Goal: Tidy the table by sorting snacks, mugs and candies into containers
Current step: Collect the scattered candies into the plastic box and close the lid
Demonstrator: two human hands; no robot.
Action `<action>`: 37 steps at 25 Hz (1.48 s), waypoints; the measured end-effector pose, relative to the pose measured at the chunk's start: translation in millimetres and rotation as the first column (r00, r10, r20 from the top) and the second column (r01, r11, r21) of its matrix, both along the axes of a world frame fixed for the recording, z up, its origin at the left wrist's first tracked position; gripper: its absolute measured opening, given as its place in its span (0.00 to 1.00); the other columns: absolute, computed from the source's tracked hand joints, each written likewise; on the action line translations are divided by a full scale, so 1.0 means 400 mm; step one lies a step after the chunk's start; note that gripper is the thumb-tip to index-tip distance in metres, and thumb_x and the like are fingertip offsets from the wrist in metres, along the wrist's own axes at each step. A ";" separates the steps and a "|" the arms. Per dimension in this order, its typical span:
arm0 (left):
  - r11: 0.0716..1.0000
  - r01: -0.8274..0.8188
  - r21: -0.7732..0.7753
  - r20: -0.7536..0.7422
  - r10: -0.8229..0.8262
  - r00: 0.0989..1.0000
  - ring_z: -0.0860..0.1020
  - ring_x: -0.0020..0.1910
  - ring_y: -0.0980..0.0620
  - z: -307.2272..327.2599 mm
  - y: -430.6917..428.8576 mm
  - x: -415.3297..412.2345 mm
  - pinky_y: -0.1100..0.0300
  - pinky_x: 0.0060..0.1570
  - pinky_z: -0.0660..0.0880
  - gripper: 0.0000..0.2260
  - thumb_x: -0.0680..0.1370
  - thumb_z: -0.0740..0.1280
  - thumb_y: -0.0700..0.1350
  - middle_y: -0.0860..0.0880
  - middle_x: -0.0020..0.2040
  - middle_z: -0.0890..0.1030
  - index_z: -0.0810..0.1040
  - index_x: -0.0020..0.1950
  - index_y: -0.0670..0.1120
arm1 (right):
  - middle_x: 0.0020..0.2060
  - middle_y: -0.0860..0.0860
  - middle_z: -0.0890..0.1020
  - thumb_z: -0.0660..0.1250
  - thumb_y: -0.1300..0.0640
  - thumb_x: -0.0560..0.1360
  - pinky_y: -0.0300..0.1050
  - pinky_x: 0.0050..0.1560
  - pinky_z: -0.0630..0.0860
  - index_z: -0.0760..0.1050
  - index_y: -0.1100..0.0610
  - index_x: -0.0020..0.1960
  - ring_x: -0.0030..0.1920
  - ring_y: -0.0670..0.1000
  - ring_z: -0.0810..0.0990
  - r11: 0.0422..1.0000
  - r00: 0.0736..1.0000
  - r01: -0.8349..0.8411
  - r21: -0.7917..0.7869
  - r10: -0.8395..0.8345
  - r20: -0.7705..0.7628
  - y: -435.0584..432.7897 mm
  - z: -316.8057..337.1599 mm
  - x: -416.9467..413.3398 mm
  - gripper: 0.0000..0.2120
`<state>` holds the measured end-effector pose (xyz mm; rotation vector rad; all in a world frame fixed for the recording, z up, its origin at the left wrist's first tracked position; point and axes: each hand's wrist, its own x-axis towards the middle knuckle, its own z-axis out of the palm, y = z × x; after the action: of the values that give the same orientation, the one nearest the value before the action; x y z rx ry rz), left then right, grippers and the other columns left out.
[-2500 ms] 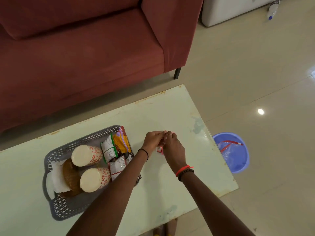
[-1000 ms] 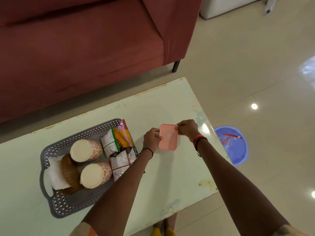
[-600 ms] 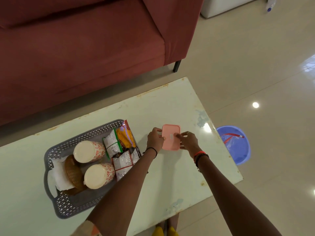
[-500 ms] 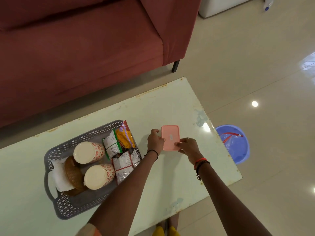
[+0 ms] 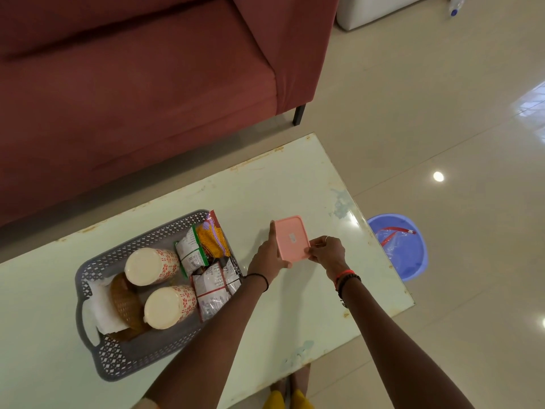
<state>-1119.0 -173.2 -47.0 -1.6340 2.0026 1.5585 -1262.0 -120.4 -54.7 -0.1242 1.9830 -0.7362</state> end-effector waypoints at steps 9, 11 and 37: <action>0.988 0.121 -0.092 0.220 -0.098 0.971 0.78 0.56 0.39 0.021 0.008 -0.015 0.46 0.56 0.76 0.48 0.72 0.72 0.41 0.37 0.59 0.77 0.38 0.77 0.48 | 0.40 0.60 0.79 0.69 0.74 0.69 0.53 0.54 0.80 0.75 0.64 0.39 0.40 0.56 0.78 0.997 0.995 -0.082 0.016 0.083 -0.053 -0.005 0.001 -0.004 0.06; 0.989 0.120 -0.082 0.219 -0.099 0.971 0.78 0.57 0.39 0.029 0.008 -0.018 0.45 0.57 0.75 0.48 0.72 0.72 0.41 0.37 0.60 0.77 0.37 0.77 0.47 | 0.41 0.61 0.79 0.69 0.73 0.69 0.52 0.53 0.81 0.73 0.61 0.34 0.40 0.56 0.78 0.993 0.993 -0.109 0.040 0.111 -0.043 -0.011 0.013 -0.015 0.12; 0.807 -0.054 -0.588 0.146 0.171 0.974 0.72 0.65 0.44 0.145 -0.148 0.281 0.50 0.62 0.72 0.21 0.79 0.61 0.49 0.42 0.66 0.72 0.66 0.70 0.42 | 0.38 0.59 0.78 0.62 0.75 0.69 0.32 0.22 0.75 0.80 0.70 0.45 0.32 0.55 0.77 0.968 0.964 -0.251 0.000 0.250 -0.085 -0.069 0.005 0.183 0.09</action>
<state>-1006.8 -232.3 11.0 -2.0404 2.4568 0.7821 -1188.8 -148.0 -52.8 -0.4119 1.9967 -0.5851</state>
